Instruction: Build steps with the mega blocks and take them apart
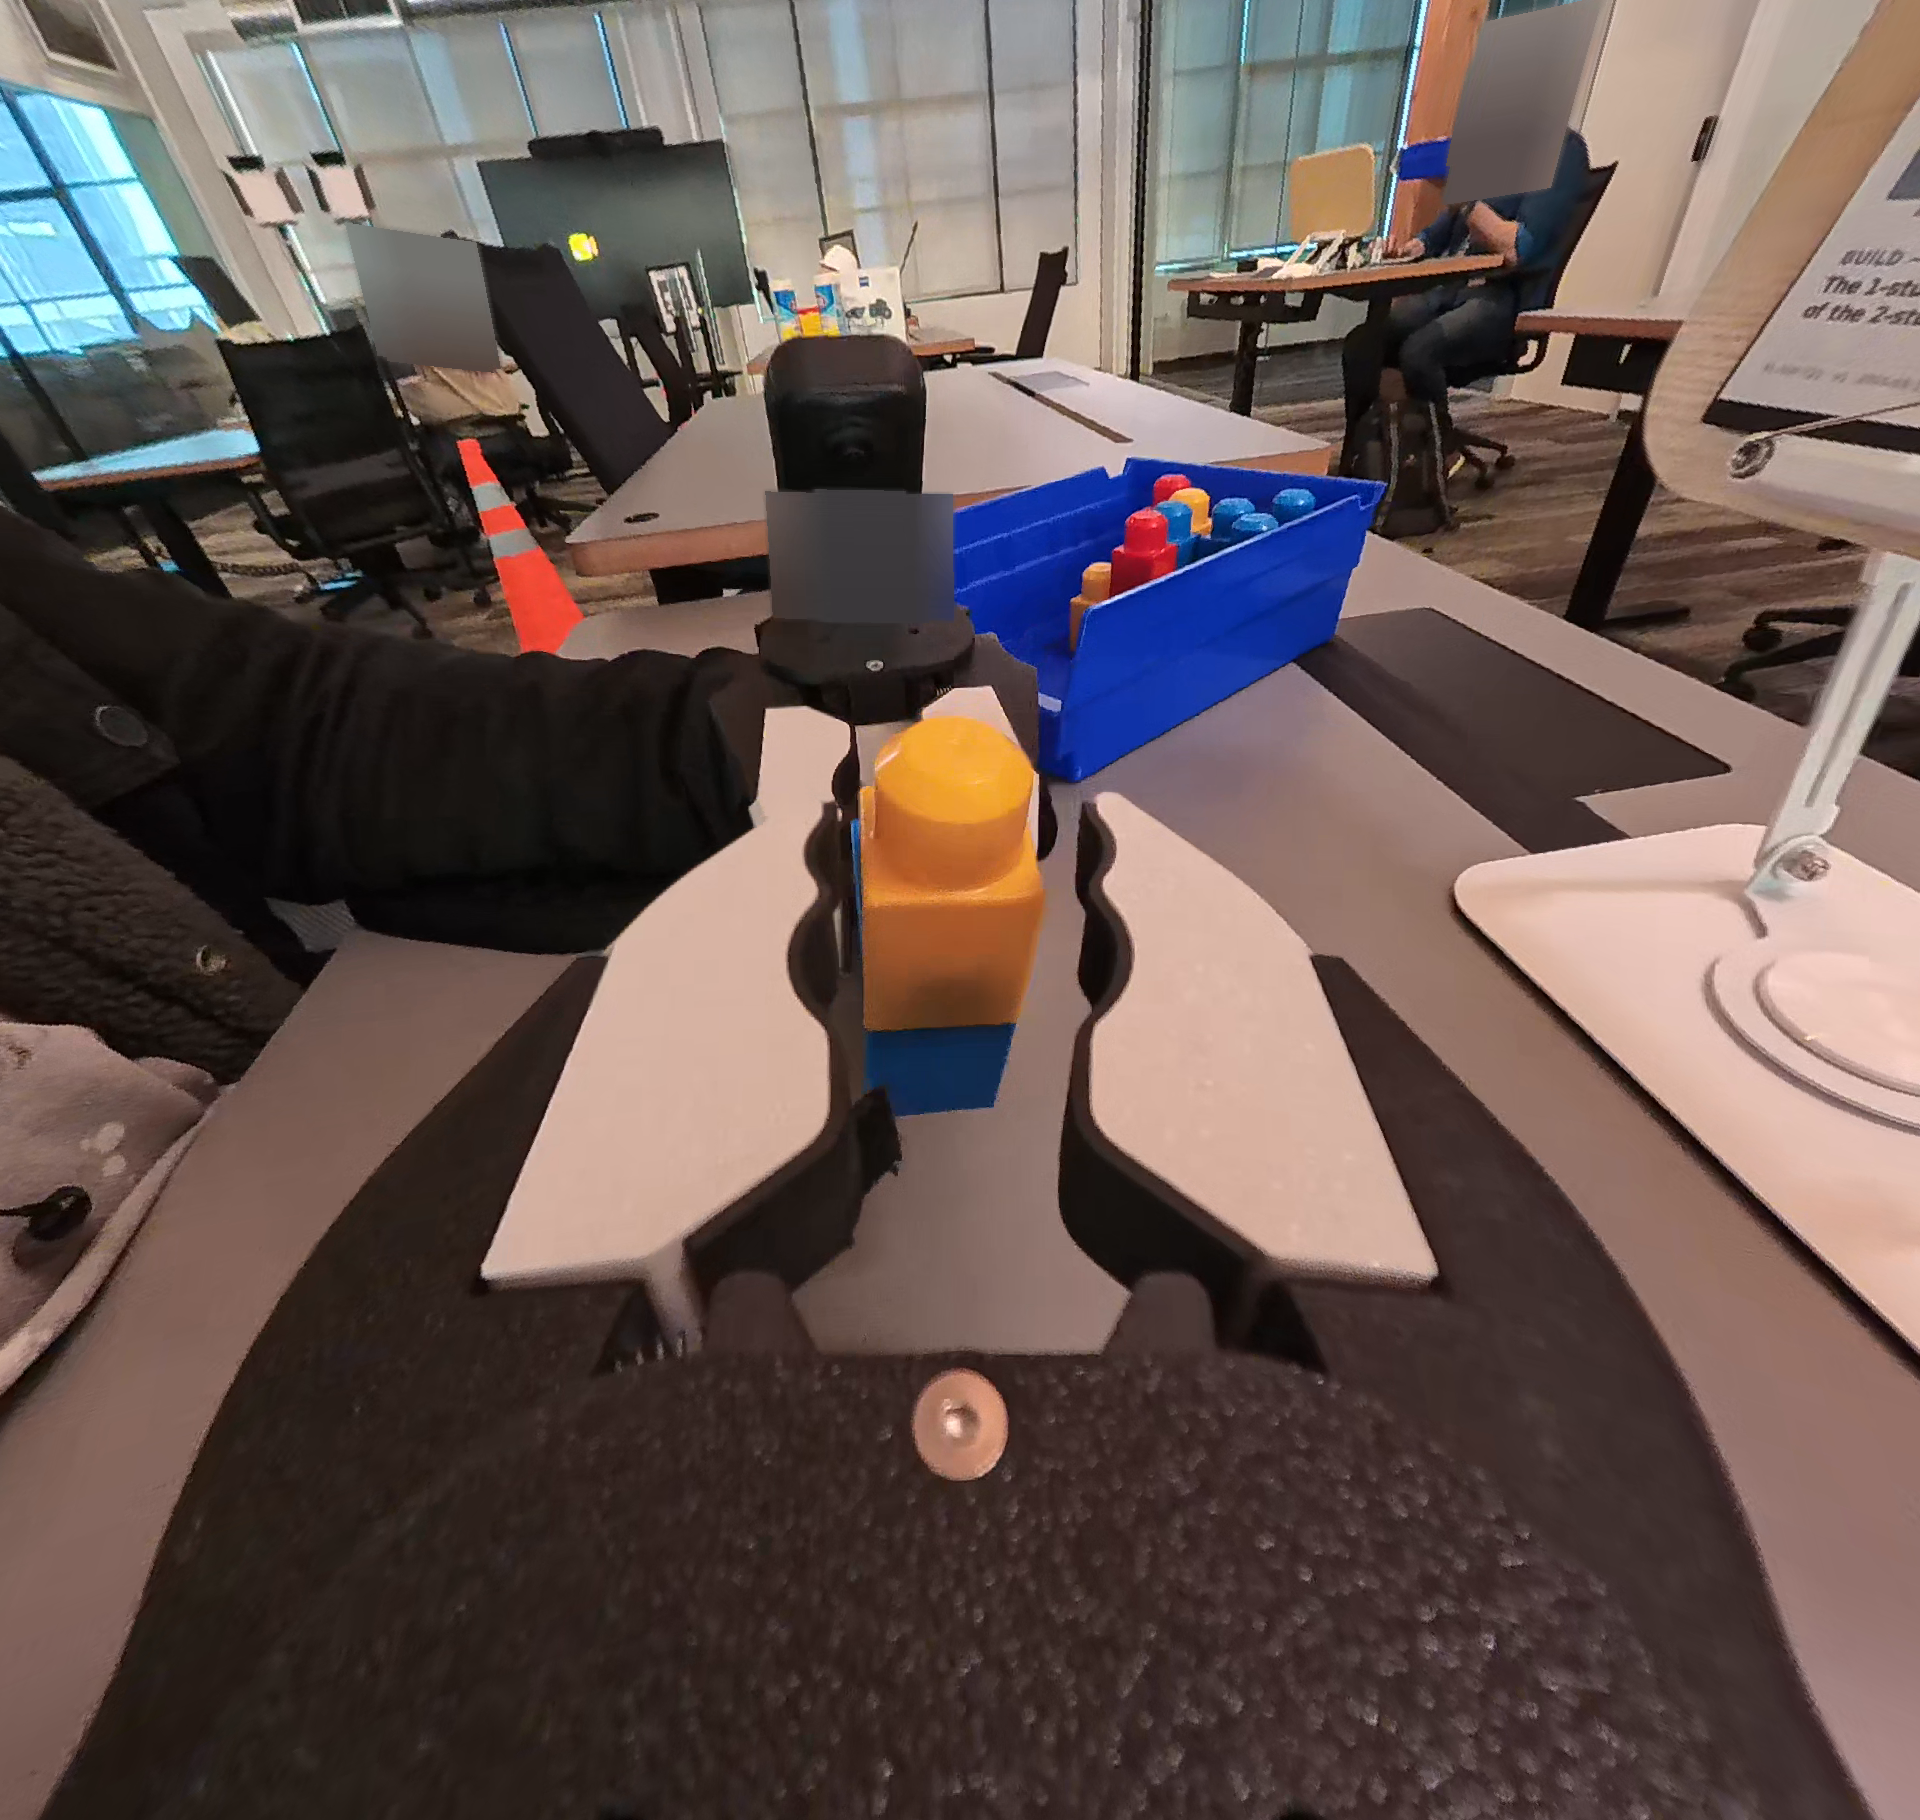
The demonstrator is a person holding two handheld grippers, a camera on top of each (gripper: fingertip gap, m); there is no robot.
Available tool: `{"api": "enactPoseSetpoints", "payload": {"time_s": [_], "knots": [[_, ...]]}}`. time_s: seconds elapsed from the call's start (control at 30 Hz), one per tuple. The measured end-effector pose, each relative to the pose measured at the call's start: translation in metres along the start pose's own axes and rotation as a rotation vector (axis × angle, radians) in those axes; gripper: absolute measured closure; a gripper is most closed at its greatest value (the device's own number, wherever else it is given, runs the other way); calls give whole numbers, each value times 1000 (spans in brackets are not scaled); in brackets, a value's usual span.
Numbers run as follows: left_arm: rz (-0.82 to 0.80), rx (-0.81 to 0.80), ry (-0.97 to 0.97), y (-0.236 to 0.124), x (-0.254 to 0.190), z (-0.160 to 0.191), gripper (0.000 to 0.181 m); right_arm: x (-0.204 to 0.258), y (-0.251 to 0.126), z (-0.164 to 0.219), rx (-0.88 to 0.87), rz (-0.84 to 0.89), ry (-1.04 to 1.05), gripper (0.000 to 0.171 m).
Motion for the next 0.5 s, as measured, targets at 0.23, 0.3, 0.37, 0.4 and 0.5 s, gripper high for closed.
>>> {"api": "enactPoseSetpoints", "payload": {"time_s": [0.23, 0.3, 0.37, 0.4, 0.5], "knots": [[-7, 36, 14, 3, 0, 3, 144, 2, 2, 1, -5, -19, -5, 142], [2, 31, 14, 3, -1, 2, 144, 3, 3, -2, -12, -17, -5, 142], [5, 34, 22, 3, -2, 1, 144, 4, 3, -3, -24, -22, -5, 142], [8, 32, 21, 3, -3, 1, 144, 4, 2, -4, -31, -25, -3, 142], [19, 34, 24, 3, -5, -1, 144, 4, 0, -8, -71, -33, -1, 142]]}}
Point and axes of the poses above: each gripper's, where its closed fingertips meet, y out along the fingers, z out of its underside, x = y × z across the jaws, the point moved 8 cm from there along -y, back along the fingers, and after that the axes turned 15 degrees about -y, right-handed, at the moved point
